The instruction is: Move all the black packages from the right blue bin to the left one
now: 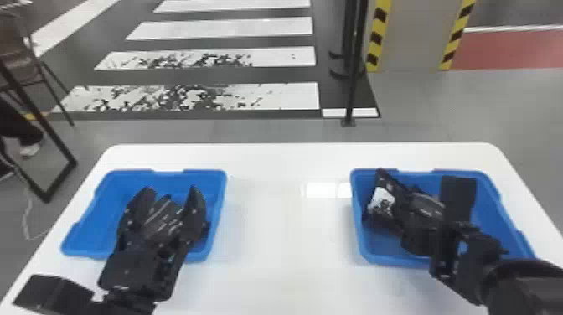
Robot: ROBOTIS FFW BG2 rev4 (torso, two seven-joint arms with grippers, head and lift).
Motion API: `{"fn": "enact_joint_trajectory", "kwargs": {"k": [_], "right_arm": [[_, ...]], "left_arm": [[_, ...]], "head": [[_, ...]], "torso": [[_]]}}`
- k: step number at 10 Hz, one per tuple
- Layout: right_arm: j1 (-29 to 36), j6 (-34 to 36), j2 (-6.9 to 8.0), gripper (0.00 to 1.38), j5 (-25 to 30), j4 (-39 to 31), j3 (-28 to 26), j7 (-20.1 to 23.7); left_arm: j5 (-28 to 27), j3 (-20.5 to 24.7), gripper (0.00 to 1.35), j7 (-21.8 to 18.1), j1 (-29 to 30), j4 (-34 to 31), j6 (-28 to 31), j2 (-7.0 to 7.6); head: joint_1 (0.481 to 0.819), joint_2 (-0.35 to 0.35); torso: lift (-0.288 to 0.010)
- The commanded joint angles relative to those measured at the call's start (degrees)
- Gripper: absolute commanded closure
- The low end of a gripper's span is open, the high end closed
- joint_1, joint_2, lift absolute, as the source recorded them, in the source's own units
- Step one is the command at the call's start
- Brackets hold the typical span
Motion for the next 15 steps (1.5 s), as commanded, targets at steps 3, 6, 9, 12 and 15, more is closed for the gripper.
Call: {"fn": "enact_joint_trajectory", "kwargs": {"k": [3,6,9,12,15], "right_arm": [[2.2,-0.4,-0.28,1.19,-1.1,-2.4,-0.1,-0.1],[8.8,-3.5,-0.45,1.19,-2.8,-10.5,-3.2,-0.1],[16.6,-3.9,-0.8,1.19,-5.1,-22.3,-5.3,0.9],[17.3,-6.2,-3.53,1.19,-12.1,-27.0,-0.3,4.0],[14.3,-7.7,-5.55,1.19,-17.5,-26.0,6.8,4.6]], "left_arm": [[0.4,-0.1,0.38,0.0,0.0,0.5,-1.1,0.0],[1.1,-0.6,0.38,0.0,-0.4,1.7,-2.9,0.08],[2.7,-1.4,0.38,0.0,-0.6,1.9,-3.3,0.26],[5.5,-4.6,0.38,0.0,-1.5,1.9,-4.7,1.14],[7.4,-6.1,0.38,-1.9,-2.8,1.9,-1.1,1.67]], "head": [[0.695,0.092],[0.695,0.095],[0.695,0.087],[0.695,0.117],[0.695,0.195]], "torso": [[-0.132],[-0.132],[-0.132],[-0.132],[-0.132]]}}
